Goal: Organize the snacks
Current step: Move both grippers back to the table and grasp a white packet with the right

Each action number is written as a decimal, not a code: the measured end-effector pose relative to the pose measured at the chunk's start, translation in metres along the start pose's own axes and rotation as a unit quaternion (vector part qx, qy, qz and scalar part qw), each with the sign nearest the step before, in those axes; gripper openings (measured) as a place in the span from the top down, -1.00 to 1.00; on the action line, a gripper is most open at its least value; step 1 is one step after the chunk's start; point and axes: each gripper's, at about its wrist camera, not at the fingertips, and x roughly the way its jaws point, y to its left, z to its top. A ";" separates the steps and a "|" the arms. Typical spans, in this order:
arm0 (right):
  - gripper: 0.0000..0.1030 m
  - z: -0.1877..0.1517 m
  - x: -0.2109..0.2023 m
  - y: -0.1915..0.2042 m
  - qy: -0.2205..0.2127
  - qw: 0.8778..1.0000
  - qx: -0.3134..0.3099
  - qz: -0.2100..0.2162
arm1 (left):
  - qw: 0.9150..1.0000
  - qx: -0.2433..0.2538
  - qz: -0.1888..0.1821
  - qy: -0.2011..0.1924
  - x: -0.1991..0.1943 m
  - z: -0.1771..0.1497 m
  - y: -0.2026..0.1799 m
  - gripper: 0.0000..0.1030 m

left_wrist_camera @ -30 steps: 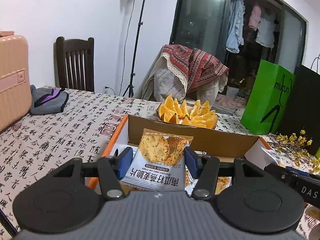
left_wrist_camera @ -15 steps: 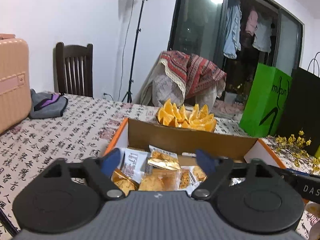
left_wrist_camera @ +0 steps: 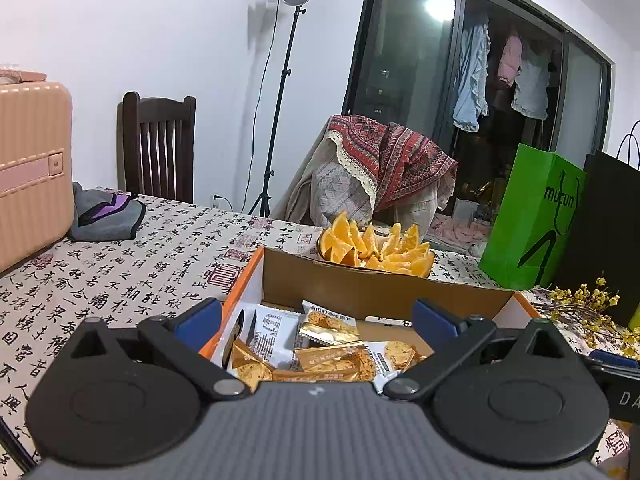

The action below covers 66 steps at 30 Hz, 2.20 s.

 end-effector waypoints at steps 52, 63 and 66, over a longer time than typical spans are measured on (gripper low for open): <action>-0.98 -0.100 -0.122 0.028 0.111 0.992 -0.053 -0.016 | 0.998 0.010 0.004 0.063 -0.153 -0.084 0.073 -1.00; -0.62 -0.109 -0.079 0.055 0.159 0.983 -0.082 -0.045 | 0.997 -0.001 0.010 0.076 -0.154 -0.091 0.087 -1.00; -0.49 -0.114 -0.079 0.058 0.155 0.983 -0.088 -0.041 | 0.997 -0.002 0.010 0.078 -0.153 -0.092 0.088 -1.00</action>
